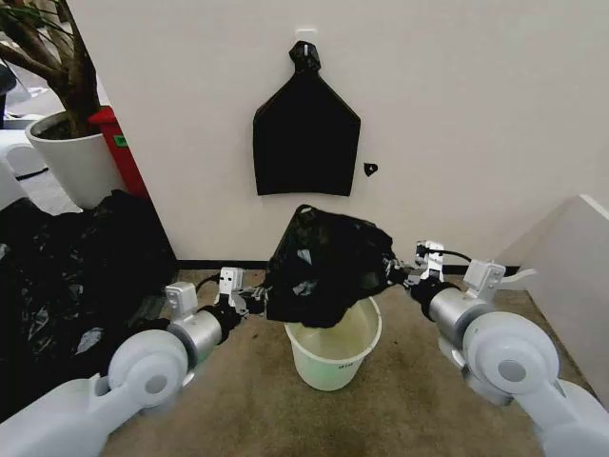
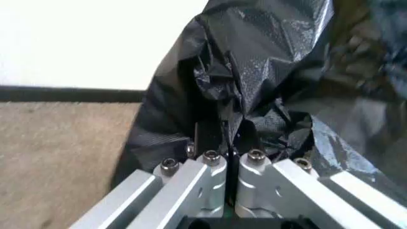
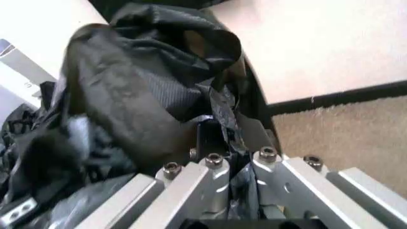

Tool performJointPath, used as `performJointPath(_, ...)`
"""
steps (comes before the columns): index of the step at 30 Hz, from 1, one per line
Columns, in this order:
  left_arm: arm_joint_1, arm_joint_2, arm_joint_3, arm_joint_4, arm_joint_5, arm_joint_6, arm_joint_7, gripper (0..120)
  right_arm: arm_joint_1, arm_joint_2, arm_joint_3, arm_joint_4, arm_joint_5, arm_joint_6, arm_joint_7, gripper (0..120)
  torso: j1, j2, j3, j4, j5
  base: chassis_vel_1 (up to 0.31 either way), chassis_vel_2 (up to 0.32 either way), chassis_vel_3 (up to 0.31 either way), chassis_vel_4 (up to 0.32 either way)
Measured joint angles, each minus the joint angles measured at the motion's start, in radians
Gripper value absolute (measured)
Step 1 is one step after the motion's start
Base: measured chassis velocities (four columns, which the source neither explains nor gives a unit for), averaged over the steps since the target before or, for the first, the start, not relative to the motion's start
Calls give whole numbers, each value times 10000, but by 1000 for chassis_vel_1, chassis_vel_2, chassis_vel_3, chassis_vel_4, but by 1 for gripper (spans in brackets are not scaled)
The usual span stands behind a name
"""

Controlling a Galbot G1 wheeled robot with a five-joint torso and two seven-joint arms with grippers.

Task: Place the garbage bag over the trash bin.

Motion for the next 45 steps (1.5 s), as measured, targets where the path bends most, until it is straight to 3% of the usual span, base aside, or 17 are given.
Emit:
performJointPath(4,-924,-387,535,270,-204,17,-10,0,37,10,46,29,120,17,109,0,0,-2,1,2,3,0,0,0,0)
performJointPath(9,-3156,-1600,1892,988,-930,88,-303,0,275,-533,441,443,693,65,399,0,1,-1,0,-6,1,0,0,0,0)
performJointPath(15,-3787,-2468,2780,1439,-1453,34,-751,0,54,-490,368,596,796,51,414,0,1,-1,0,-5,3,0,0,0,0)
performJointPath(20,-3192,-2713,2866,1756,-1449,-162,-1003,0,-507,303,130,108,655,-37,310,0,1,-1,0,0,2,0,0,0,0)
performJointPath(26,-2278,-2572,2228,1875,-1358,-292,-1307,0,-742,959,-8,-639,603,-112,282,0,1,-1,0,-1,-1,0,0,0,0)
performJointPath(32,-573,-1818,877,1305,-1178,-298,-1715,0,-1164,1088,94,-739,571,-17,755,0,1,-1,-1,0,-2,0,0,0,0)
performJointPath(38,2097,-662,-327,232,-784,-228,-1655,0,-2192,1028,381,-284,549,18,1131,0,0,-1,-3,4,-3,0,0,0,0)
performJointPath(45,2498,-800,-306,254,-450,-209,-1558,0,-2828,1287,345,-188,510,-83,1557,0,0,-1,-2,-5,-1,0,0,0,0)
